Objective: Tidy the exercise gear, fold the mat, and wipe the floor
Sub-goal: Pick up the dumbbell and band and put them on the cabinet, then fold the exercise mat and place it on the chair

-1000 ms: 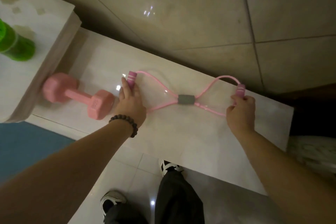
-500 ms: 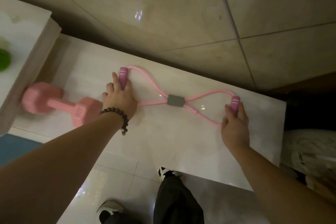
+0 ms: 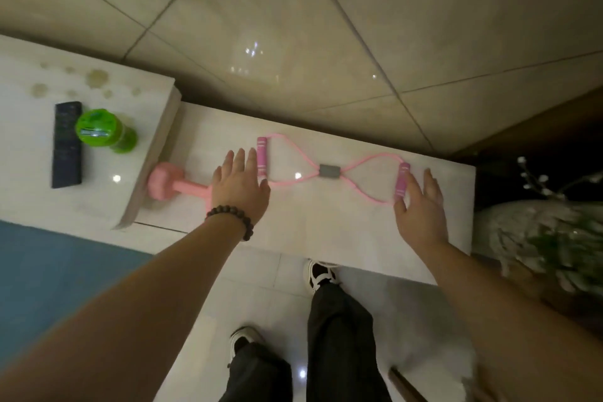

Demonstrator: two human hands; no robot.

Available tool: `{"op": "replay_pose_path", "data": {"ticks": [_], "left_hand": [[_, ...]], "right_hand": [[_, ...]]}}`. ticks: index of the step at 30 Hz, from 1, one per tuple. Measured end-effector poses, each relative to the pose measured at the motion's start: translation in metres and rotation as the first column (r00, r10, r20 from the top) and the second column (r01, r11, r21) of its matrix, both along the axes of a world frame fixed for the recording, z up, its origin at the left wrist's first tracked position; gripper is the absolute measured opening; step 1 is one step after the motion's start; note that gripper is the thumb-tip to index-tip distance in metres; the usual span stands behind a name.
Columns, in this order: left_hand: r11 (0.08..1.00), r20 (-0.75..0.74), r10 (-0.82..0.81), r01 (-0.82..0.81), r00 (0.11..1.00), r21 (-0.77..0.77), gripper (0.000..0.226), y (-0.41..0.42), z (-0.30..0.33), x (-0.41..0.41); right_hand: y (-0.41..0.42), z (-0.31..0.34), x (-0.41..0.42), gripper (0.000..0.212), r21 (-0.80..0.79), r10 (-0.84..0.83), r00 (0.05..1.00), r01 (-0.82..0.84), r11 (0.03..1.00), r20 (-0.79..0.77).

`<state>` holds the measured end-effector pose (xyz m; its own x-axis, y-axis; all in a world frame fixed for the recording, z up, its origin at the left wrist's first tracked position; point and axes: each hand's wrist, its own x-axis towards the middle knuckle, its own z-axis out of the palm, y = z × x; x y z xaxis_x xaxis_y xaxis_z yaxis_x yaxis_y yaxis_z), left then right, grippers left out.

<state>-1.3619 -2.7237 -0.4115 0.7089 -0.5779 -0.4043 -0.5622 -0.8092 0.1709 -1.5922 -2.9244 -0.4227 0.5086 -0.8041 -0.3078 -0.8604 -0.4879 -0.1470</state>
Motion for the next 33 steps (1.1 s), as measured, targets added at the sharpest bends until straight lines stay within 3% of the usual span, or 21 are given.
{"op": "replay_pose_path", "data": {"ticks": [8,14,20,33], "left_hand": [[0.993,0.057,-0.066,0.071,0.996,-0.09,0.068,0.102,0.177,-0.047],[0.99,0.055,-0.059,0.065,0.997,-0.128,0.07,0.187,0.259,-0.091],[0.99,0.004,0.103,-0.102,0.995,-0.098,0.07,0.249,0.279,-0.124],[0.867,0.053,0.488,-0.477,0.871,-0.147,0.072,0.408,0.303,-0.226]], "right_hand": [[0.13,0.17,-0.034,0.054,0.028,0.061,0.997,-0.062,0.998,0.038],[0.217,0.255,-0.063,0.052,0.044,0.075,0.99,-0.081,0.996,0.117],[0.252,0.29,-0.066,0.051,0.063,0.086,0.975,-0.101,0.993,0.205],[0.368,0.298,-0.09,0.051,0.06,0.421,0.864,-0.453,0.889,0.275]]}}
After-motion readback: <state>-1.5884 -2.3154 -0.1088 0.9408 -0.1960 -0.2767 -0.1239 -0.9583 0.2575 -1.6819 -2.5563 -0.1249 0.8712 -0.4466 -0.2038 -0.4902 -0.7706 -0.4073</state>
